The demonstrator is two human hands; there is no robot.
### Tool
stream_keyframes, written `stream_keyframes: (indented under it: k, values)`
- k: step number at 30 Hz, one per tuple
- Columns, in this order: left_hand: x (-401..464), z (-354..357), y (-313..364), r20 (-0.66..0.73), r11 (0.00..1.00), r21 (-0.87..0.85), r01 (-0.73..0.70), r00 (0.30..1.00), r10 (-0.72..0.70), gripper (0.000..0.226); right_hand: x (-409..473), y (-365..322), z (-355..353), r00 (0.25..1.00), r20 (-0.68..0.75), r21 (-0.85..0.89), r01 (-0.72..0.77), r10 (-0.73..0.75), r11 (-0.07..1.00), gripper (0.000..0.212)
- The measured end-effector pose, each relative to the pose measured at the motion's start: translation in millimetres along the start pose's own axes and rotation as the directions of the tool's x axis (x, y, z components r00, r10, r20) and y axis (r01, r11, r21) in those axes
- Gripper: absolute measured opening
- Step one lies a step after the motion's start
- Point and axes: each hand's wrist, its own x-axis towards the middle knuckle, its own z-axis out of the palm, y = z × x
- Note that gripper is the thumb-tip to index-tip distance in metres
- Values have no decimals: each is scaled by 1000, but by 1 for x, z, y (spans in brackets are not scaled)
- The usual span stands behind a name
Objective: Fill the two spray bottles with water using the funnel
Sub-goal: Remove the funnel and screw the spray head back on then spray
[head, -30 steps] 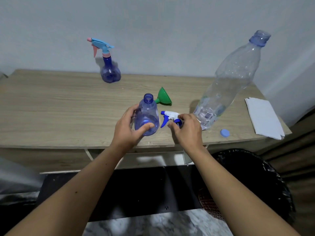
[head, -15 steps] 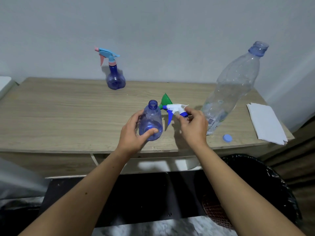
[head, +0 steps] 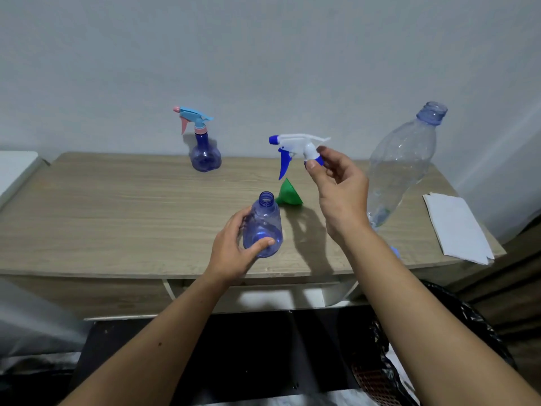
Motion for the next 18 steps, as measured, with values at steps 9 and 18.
stream_keyframes:
  k: [9,18]
  values:
    - [-2,-2,2,12,1000,17,13,1000,-13,82,1,-28,21,985,174,322,-60,3,945,32]
    - [-3,-3,6,3,1000,24,19,1000,-19,77,3,-60,33,977,183,414,28,-113,910,29]
